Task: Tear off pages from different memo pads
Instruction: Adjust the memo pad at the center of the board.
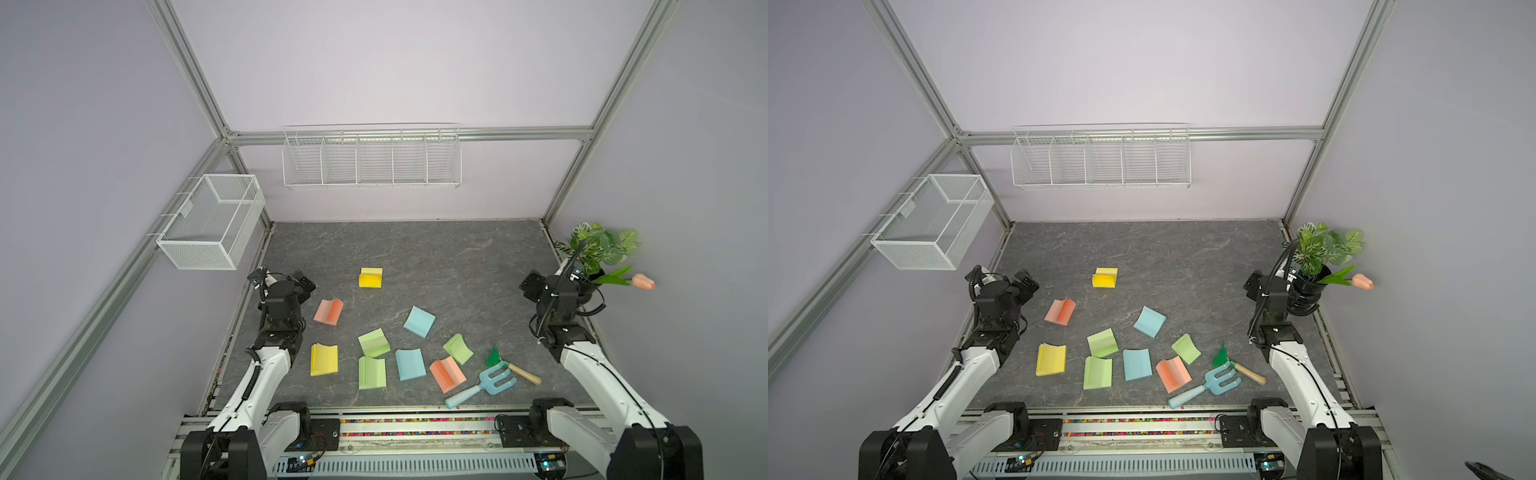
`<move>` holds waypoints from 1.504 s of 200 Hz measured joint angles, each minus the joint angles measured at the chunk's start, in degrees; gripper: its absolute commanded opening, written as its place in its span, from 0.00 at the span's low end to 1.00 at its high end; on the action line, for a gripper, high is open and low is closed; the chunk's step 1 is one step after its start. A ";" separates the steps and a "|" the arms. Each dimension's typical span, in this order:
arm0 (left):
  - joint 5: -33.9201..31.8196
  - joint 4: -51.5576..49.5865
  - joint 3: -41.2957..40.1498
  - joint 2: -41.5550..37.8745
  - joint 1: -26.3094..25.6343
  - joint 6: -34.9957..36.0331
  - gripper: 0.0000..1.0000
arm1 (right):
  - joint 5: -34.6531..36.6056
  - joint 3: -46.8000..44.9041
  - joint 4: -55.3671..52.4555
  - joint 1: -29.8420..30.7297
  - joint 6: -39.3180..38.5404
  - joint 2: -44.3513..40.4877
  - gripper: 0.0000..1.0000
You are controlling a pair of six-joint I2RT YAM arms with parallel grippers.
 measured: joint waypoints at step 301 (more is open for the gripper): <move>6.91 -15.50 2.25 -7.58 -17.42 -2.80 0.88 | -18.23 33.38 -35.30 40.98 -15.67 47.06 0.81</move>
